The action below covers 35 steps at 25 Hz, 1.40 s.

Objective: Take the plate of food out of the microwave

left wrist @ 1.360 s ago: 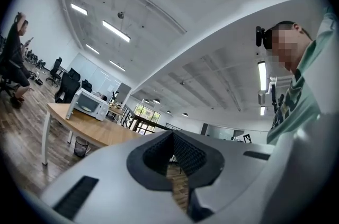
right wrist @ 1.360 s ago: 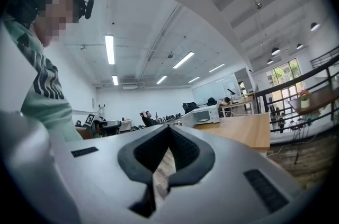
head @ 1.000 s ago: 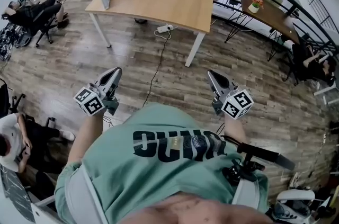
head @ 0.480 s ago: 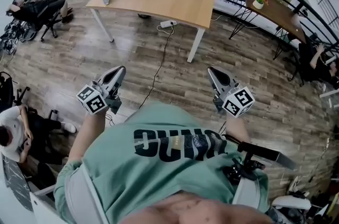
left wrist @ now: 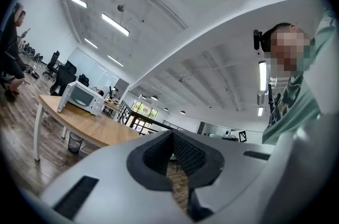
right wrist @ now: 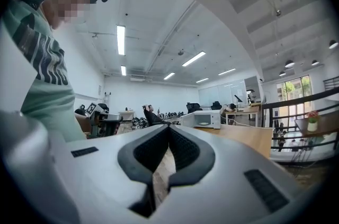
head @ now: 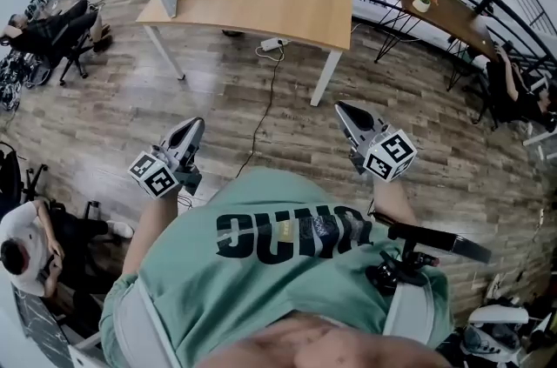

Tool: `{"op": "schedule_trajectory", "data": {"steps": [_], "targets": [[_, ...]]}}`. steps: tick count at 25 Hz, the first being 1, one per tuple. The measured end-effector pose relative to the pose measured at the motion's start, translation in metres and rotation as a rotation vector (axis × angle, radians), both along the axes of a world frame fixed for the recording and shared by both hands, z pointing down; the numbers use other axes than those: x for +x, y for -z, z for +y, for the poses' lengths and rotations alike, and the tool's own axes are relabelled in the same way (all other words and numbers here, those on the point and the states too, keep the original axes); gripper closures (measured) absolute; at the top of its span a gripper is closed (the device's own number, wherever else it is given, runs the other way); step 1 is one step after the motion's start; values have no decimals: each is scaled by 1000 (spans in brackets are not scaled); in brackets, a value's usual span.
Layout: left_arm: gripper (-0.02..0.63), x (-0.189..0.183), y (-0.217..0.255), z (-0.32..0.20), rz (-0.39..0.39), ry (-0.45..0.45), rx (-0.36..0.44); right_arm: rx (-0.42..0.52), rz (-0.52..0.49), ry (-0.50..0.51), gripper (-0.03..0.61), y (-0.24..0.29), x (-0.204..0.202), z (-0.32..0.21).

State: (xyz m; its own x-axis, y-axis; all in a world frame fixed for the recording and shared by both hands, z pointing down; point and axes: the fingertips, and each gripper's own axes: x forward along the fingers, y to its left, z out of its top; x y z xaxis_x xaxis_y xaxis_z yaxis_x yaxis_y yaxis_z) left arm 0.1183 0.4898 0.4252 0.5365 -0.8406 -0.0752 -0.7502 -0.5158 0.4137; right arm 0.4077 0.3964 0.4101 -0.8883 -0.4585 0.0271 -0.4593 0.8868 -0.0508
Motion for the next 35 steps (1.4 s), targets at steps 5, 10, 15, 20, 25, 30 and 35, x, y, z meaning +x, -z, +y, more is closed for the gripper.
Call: {"op": "schedule_trajectory", "data": {"steps": [5,10,15,20,25,30,35], "targets": [[620,-84,-5,-18,25,-21,20,35,29,10,571,13,-100,-6],[620,-166,-10,-36,20,-41,23,39,39,5,571,22,-186,-24],[620,-226,-15,-46,26,-44,24,18,80,28,571,18,-259,-36],[620,-259,-30,-59,85,5,13,7,113,62,572,22,-296,-70],[620,-280,-38,-84,87,56,-18,-11,109,115,571,19,-323,-108],[620,-265,-31,-120,37,120,-26,-38,68,194,571,0,-317,-162],[620,-230,-22,-177,19,211,-39,-20,71,277,571,-14,-295,-239]]}}
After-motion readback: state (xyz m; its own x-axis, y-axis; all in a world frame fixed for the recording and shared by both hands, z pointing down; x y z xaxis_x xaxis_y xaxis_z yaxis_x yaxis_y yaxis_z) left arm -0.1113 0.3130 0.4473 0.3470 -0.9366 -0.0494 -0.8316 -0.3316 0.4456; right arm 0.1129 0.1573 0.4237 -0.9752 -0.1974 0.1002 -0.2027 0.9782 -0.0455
